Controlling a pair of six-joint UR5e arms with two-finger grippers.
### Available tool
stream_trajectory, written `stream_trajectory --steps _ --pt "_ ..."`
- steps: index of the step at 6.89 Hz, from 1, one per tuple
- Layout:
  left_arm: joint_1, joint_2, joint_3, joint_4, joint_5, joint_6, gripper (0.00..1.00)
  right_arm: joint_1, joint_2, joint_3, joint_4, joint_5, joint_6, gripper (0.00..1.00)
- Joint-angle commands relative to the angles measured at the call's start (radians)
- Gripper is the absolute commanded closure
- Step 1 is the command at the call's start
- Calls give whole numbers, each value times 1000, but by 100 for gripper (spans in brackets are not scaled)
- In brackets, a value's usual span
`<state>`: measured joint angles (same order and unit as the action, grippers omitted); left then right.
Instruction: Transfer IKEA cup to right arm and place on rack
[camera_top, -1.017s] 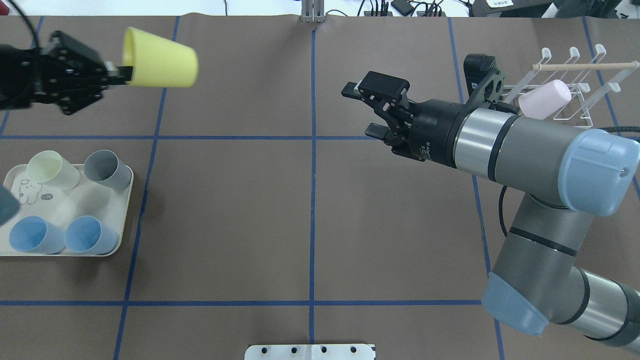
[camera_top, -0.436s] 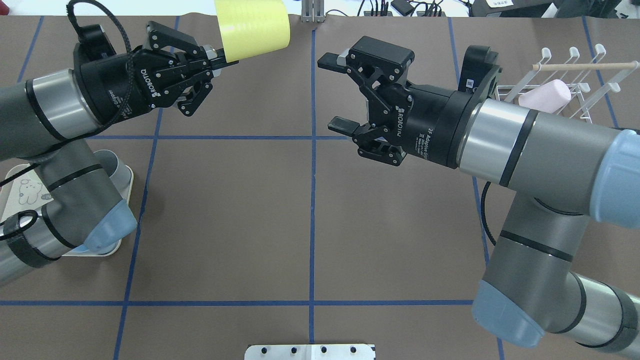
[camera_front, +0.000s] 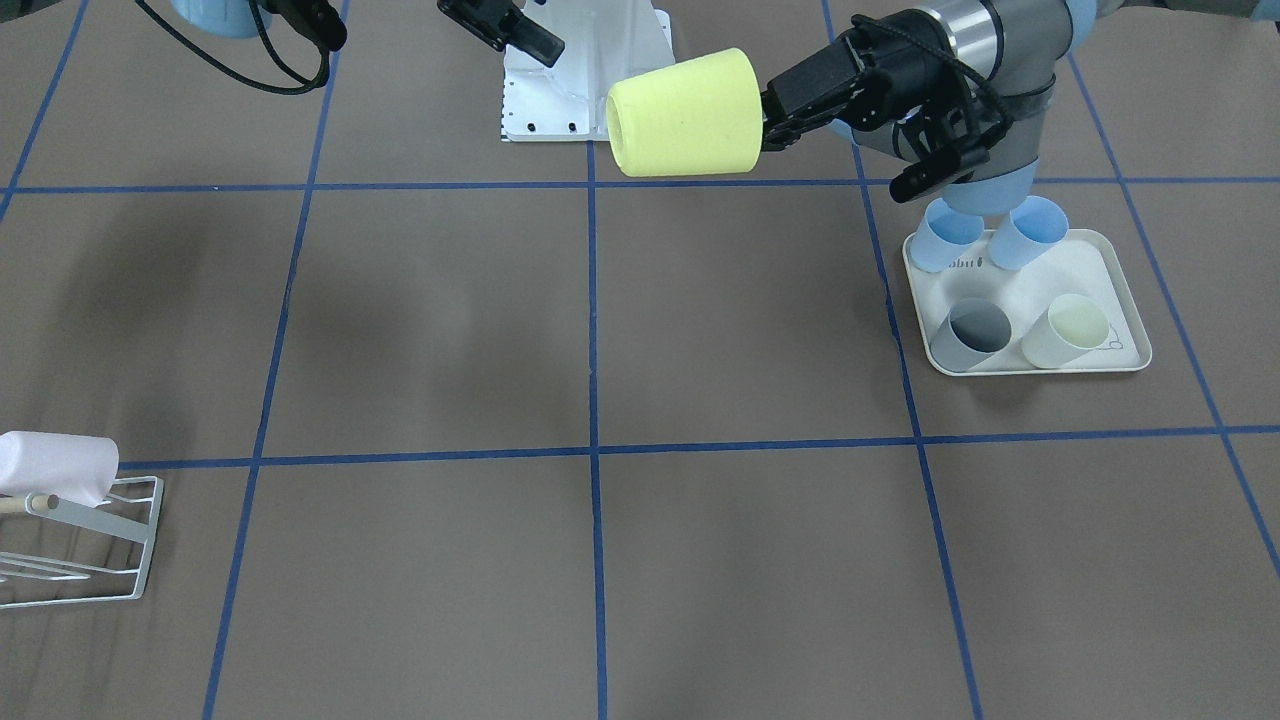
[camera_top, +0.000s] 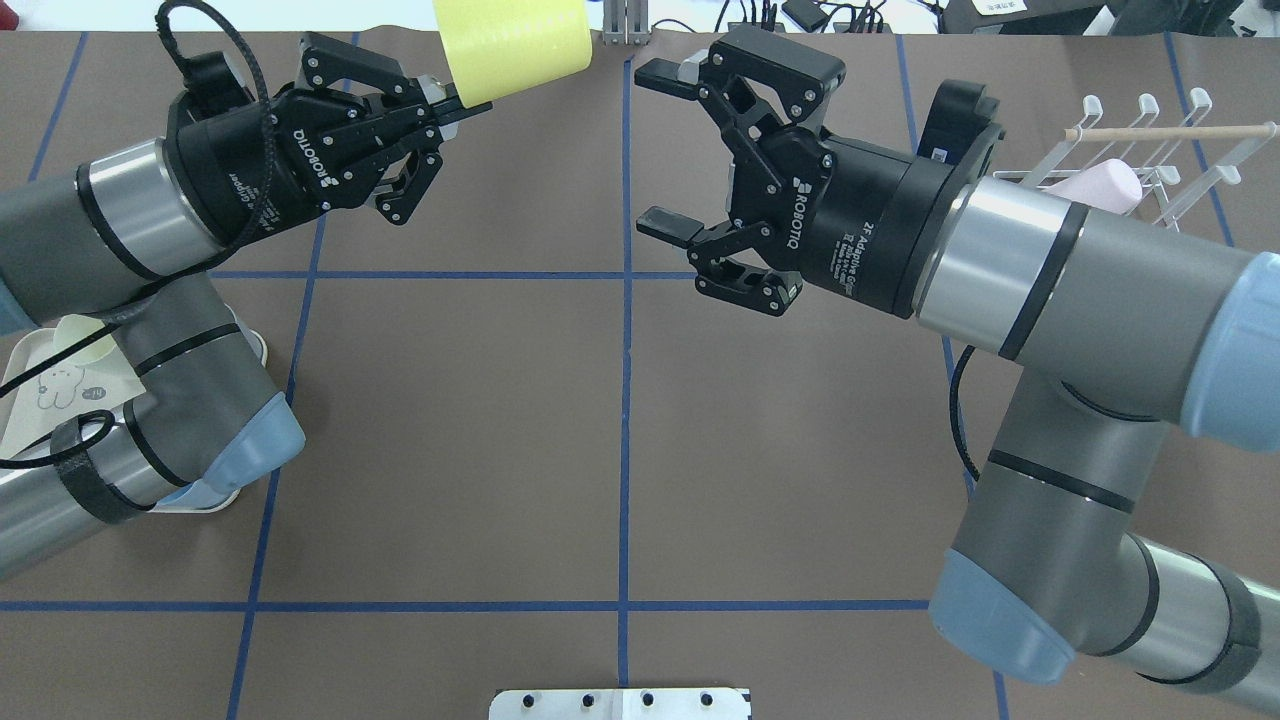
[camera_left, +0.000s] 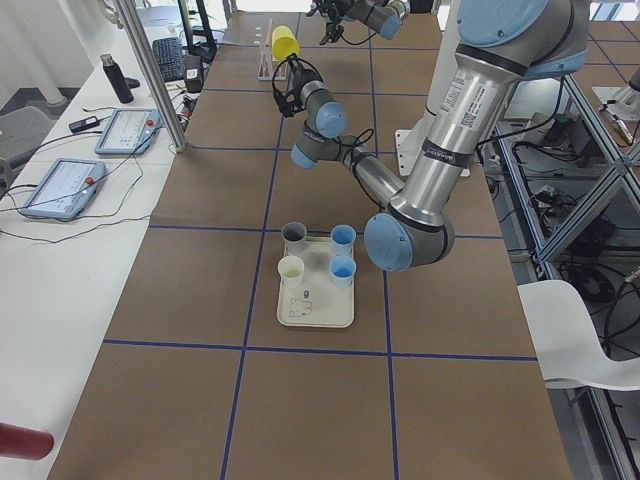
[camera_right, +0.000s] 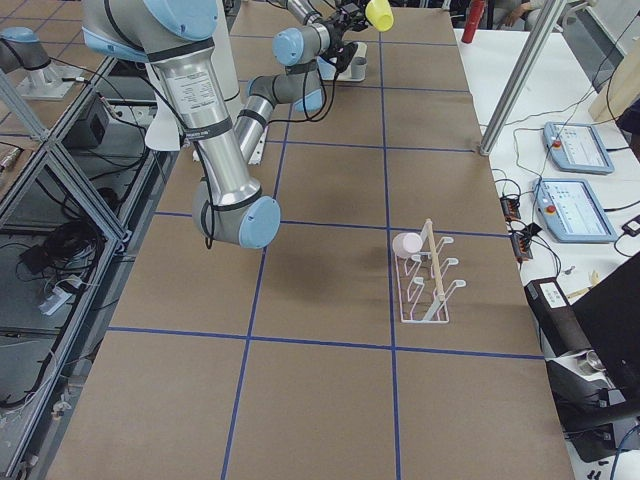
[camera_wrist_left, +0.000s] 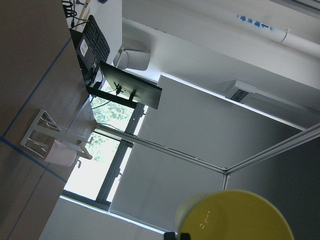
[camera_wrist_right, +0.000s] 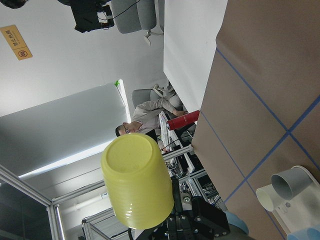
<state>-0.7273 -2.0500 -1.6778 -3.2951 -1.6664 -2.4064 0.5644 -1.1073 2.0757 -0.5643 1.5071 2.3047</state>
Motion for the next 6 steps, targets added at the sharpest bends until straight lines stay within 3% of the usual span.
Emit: stream_trajectory --steps 1,6 --pt "5 -28 4 29 -56 -2 100 57 3 -41 -2 4 -11 0" --pt "31 -107 7 144 -69 7 100 72 29 -66 -5 -1 -93 0"
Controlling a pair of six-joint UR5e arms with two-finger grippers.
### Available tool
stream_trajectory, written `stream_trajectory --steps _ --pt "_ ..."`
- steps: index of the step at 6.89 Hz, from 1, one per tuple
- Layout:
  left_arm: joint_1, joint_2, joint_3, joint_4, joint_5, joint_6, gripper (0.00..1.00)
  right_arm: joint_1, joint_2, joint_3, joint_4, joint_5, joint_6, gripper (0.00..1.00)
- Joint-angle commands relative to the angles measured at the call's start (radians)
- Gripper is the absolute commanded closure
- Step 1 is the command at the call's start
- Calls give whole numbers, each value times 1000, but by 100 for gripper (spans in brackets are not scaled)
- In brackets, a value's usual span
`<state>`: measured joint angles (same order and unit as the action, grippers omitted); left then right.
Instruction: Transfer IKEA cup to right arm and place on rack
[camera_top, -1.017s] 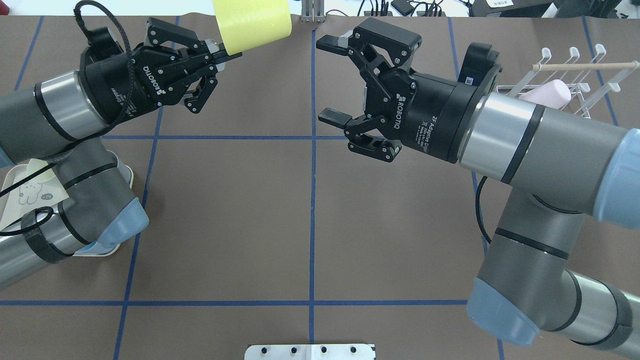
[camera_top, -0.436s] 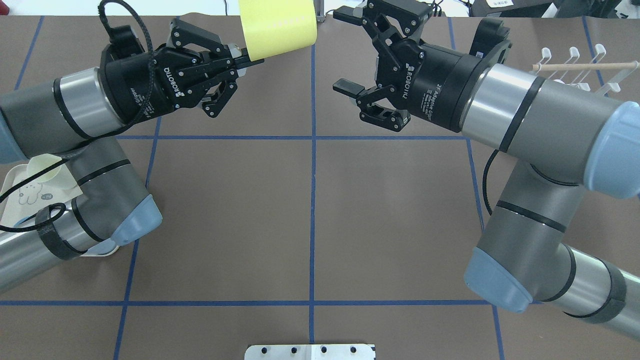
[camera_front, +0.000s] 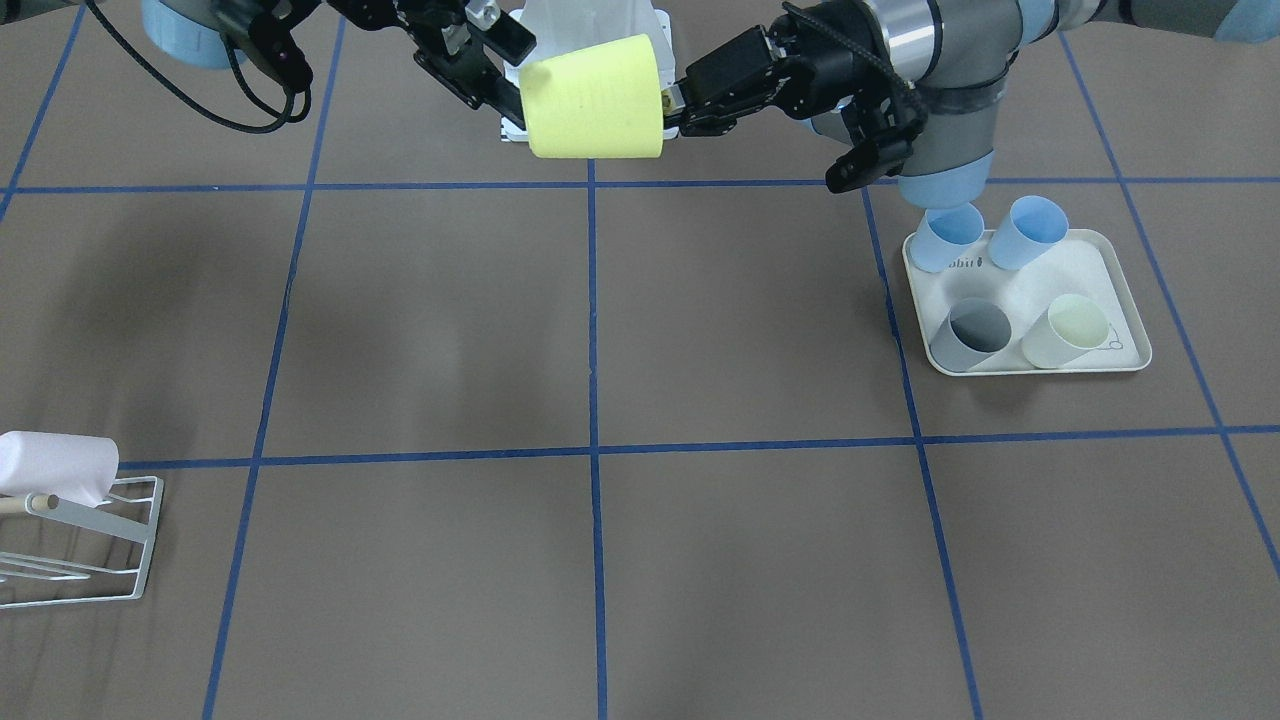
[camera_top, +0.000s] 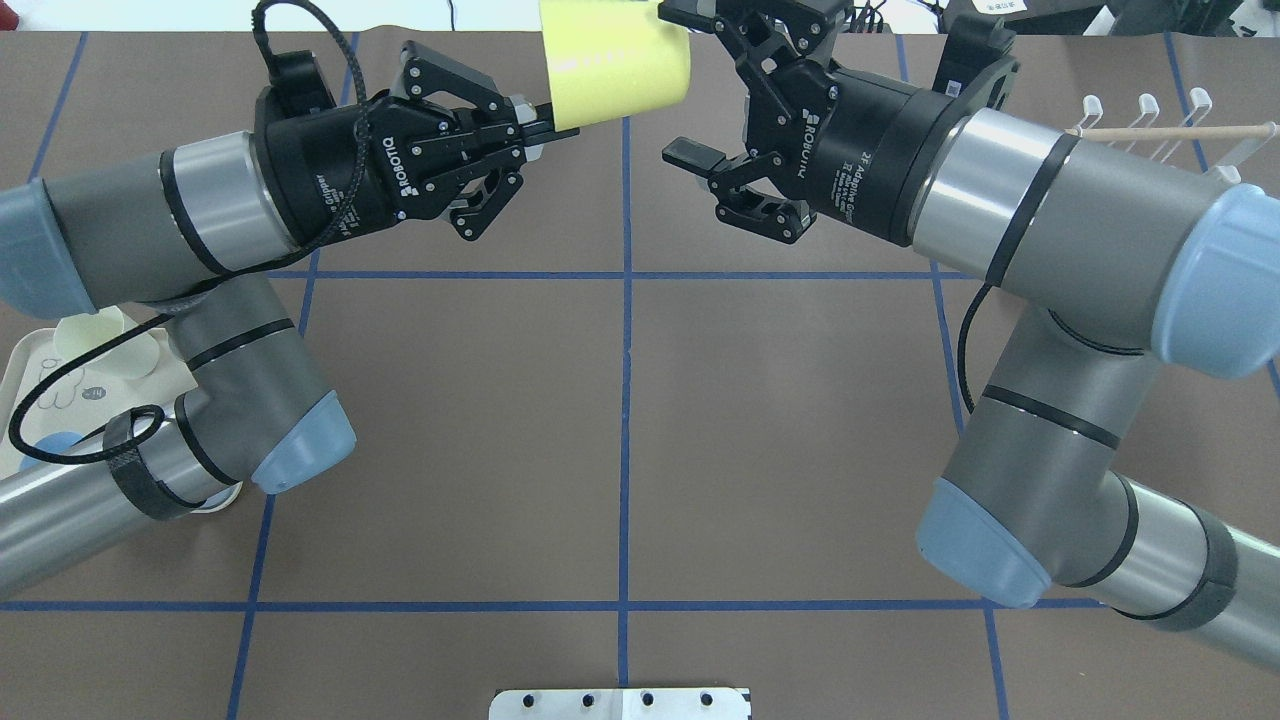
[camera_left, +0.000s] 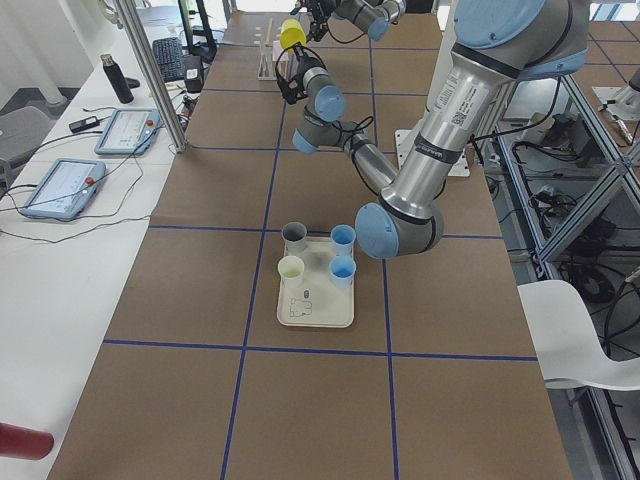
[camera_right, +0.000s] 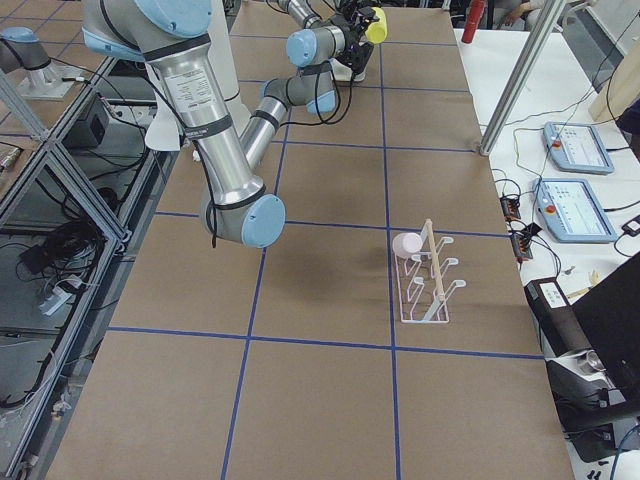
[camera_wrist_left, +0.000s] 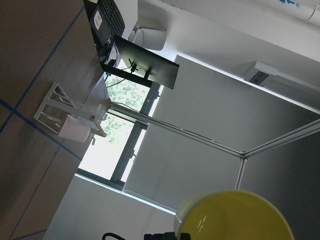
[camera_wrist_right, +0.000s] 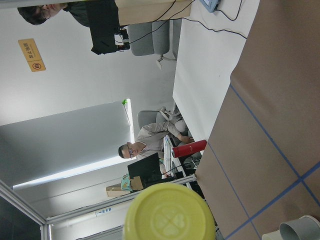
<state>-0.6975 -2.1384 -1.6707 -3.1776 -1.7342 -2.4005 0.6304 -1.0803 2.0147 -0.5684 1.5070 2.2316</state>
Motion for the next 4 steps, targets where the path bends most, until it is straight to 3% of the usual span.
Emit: stream_trajectory --steps 1,4 --pt "1 -17 3 27 -2 3 100 18 2 -13 -1 -1 -21 0" --pt "12 -18 2 27 -24 3 100 41 2 -28 -1 -1 -9 0"
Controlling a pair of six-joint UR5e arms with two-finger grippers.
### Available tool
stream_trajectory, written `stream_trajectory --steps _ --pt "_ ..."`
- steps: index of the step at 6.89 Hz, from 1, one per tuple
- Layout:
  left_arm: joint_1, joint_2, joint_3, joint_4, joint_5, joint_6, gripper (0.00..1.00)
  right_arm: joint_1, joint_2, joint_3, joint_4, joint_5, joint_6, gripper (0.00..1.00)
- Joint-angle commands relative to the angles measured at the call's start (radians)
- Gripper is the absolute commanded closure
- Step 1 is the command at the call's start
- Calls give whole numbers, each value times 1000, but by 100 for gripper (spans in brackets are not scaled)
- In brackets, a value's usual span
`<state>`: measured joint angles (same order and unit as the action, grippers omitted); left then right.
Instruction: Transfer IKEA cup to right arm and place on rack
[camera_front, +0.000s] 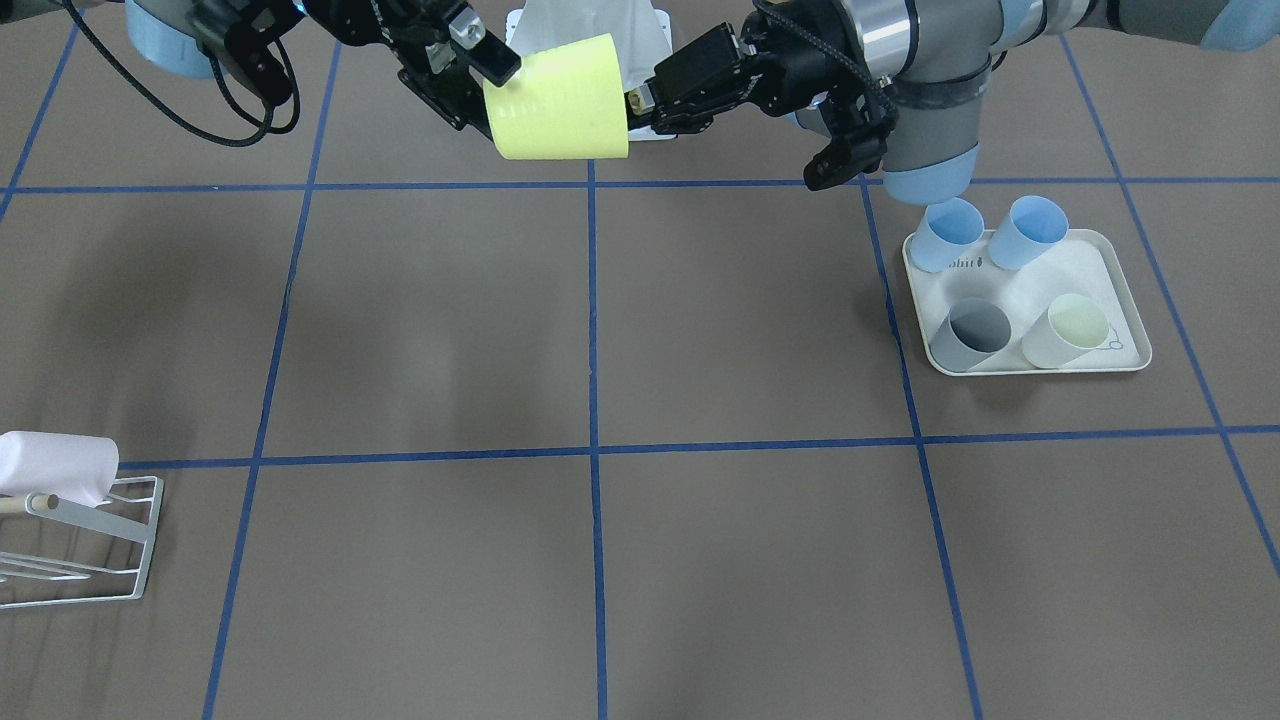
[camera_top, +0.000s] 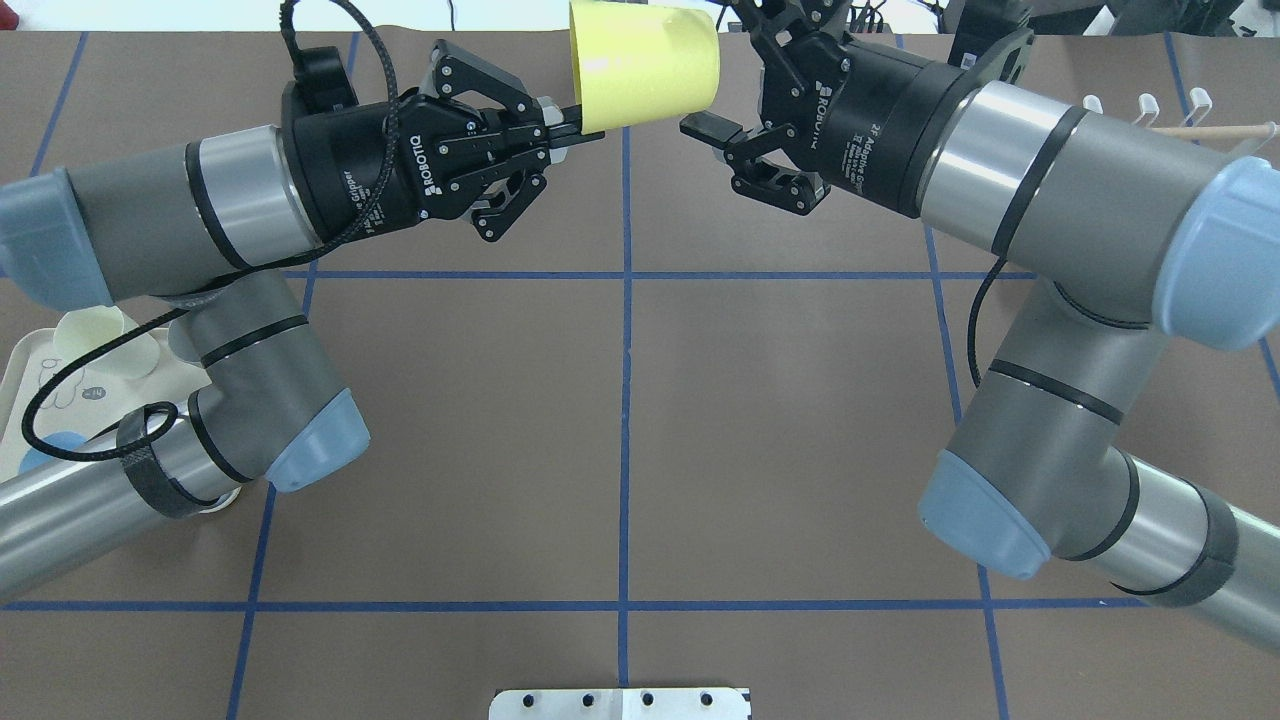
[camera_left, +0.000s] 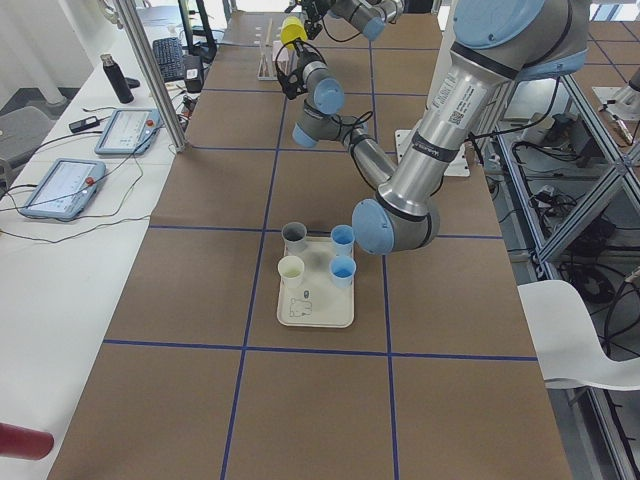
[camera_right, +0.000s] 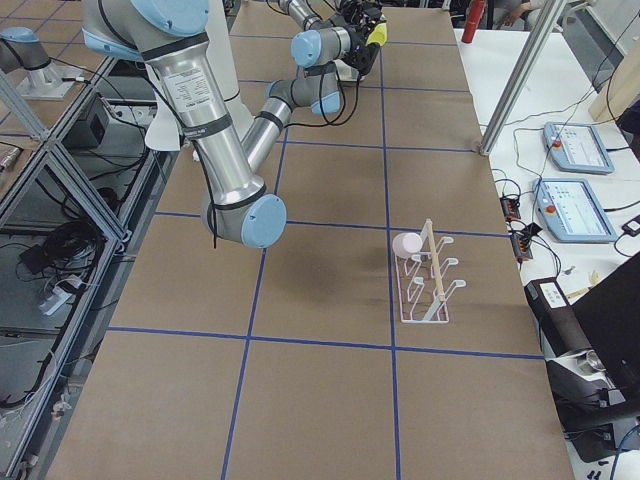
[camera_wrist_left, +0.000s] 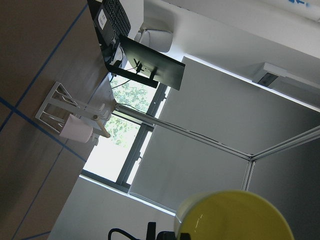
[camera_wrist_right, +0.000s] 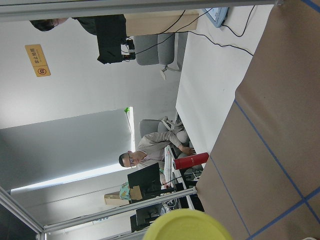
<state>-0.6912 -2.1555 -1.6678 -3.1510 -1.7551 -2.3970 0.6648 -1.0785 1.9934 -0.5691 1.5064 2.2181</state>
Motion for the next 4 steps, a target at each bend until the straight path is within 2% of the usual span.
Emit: stream_trajectory --steps 1,4 --pt "12 -1 -3 0 -3 -1 100 10 0 -8 0 0 6 0" --pt "12 -6 -4 0 -1 -1 100 9 2 -8 5 5 5 0"
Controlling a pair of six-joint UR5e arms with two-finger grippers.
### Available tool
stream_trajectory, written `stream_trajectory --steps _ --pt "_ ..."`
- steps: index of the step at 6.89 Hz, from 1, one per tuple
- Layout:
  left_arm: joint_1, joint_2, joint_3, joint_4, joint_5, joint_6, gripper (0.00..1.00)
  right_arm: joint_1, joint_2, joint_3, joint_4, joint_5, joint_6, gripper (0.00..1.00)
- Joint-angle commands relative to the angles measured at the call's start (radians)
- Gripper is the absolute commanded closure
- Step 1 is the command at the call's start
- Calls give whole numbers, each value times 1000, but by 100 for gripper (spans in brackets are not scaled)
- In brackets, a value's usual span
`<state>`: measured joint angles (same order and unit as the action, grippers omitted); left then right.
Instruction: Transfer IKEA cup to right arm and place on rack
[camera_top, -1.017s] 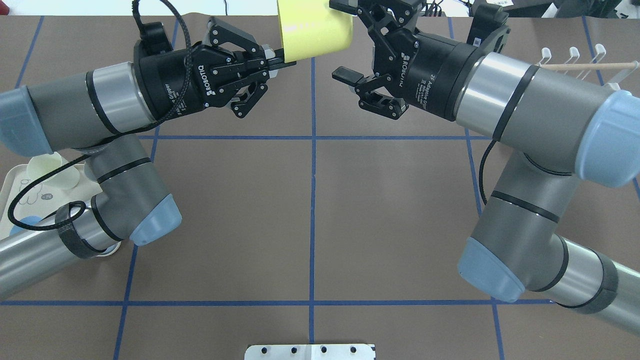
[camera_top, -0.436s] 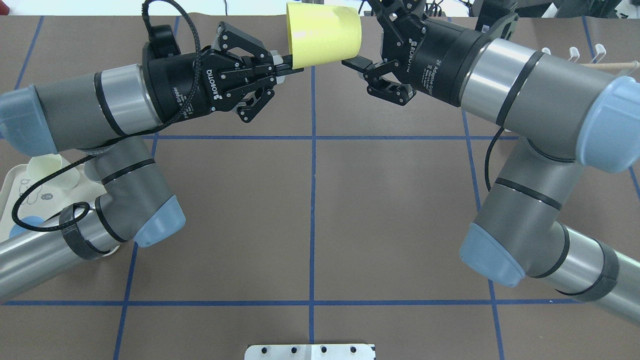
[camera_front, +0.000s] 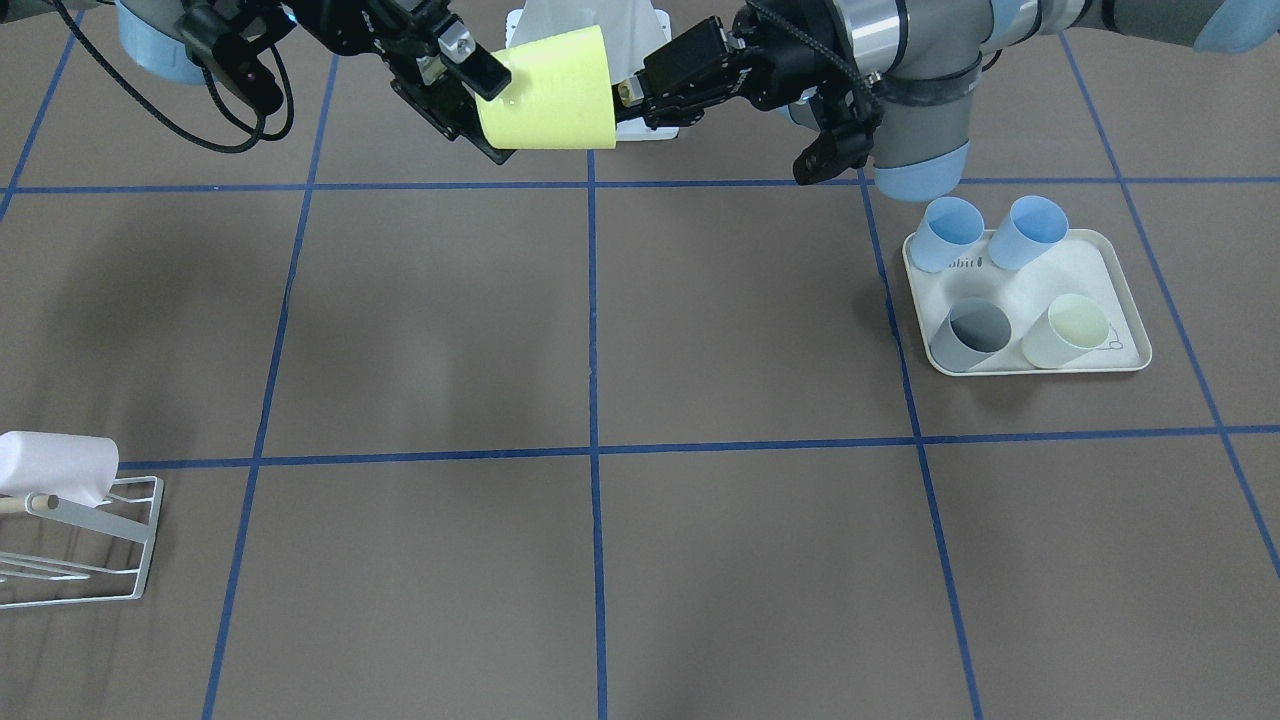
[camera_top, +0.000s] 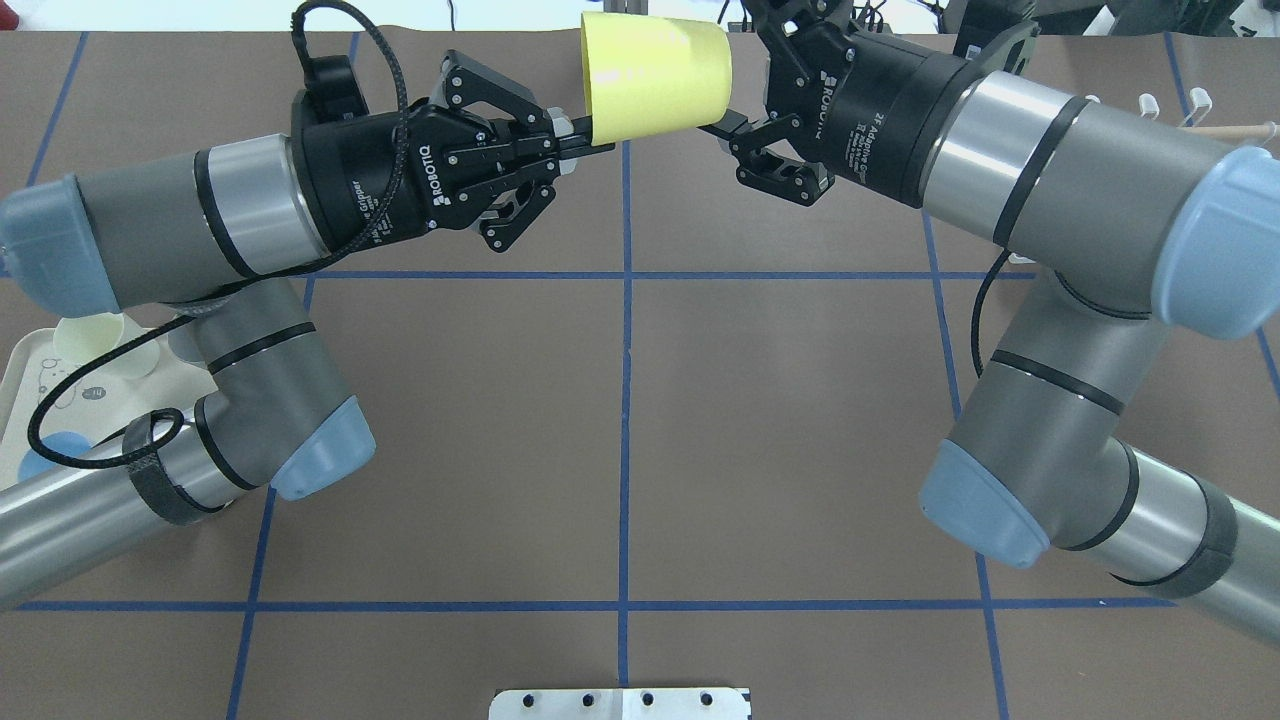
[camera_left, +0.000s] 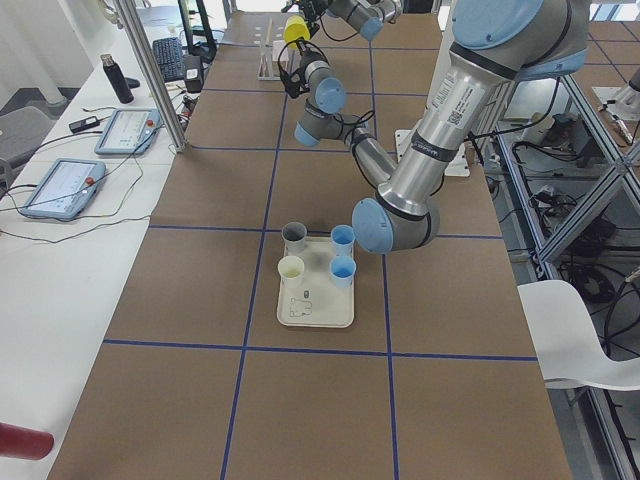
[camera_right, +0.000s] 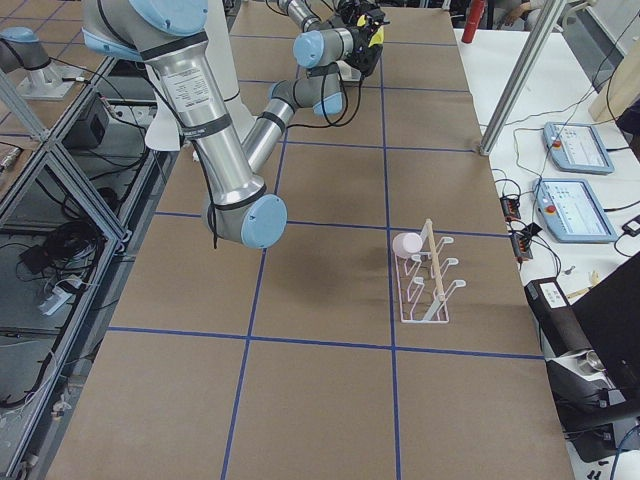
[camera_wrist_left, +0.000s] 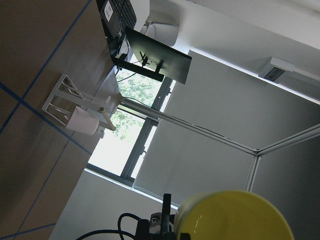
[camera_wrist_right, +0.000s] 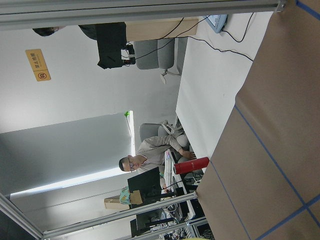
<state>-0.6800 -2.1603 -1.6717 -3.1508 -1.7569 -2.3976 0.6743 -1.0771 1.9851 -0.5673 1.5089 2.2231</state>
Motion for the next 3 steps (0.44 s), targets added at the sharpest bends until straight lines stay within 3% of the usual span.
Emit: stream_trajectory --steps 1,2,3 --pt "-1 -1 0 0 0 0 100 -1 0 0 3 2 0 0" --pt "0 -1 1 0 0 0 100 -1 0 -6 3 2 -3 1" --pt "0 -1 1 0 2 0 100 -1 0 -9 3 2 0 16"
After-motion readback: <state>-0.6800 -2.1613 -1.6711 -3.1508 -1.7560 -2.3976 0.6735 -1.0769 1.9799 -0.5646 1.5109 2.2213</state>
